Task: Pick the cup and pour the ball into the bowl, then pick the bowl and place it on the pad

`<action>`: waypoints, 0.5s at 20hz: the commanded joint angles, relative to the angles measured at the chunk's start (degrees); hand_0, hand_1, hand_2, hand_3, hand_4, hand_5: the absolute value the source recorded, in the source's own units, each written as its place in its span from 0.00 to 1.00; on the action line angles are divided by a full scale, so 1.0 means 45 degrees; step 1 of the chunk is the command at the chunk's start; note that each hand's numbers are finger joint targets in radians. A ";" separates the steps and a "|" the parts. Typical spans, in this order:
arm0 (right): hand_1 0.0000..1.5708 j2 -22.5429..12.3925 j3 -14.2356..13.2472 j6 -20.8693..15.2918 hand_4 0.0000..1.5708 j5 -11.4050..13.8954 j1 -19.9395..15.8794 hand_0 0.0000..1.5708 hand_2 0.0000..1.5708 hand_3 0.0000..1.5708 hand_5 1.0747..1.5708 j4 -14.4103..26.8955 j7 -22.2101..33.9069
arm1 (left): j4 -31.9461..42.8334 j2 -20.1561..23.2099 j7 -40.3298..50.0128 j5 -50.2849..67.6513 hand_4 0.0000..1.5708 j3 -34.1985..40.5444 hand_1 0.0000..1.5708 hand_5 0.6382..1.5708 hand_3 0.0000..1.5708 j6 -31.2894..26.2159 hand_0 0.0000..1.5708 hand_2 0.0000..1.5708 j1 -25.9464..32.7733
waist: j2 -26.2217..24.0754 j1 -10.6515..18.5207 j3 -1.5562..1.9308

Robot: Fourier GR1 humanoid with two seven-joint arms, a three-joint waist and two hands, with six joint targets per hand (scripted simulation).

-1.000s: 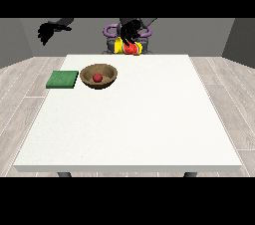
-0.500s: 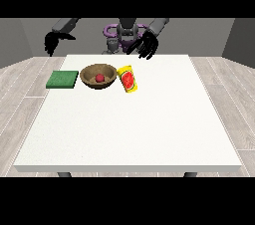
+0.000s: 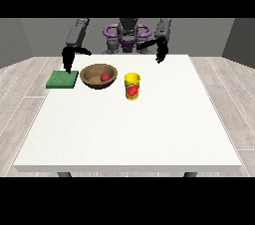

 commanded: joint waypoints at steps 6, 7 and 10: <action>0.00 0.0592 0.0154 -0.1363 0.18 0.0245 -0.0851 0.00 0.00 0.00 0.99 0.1688 -0.0208 | -0.0500 0.0832 -0.2330 0.1657 0.00 0.0927 0.00 0.99 0.00 -0.2137 0.00 0.00 0.2045 | -0.0397 0.0235 0.0077; 0.00 0.0200 -0.0284 -0.0873 0.16 0.0057 -0.1382 0.00 0.00 0.00 0.99 0.2496 -0.1596 | -0.0895 0.1187 -0.1813 0.2051 0.00 0.1344 0.00 0.99 0.00 -0.2657 0.00 0.00 0.0871 | 0.0597 0.0377 0.0083; 0.00 0.0770 0.0421 -0.1435 0.16 0.0507 -0.1420 0.00 0.00 0.00 0.99 0.2827 -0.1445 | -0.0396 0.1676 -0.2104 0.2180 0.00 0.1961 0.00 0.99 0.00 -0.2938 0.00 0.00 0.1073 | 0.0116 -0.0161 0.0078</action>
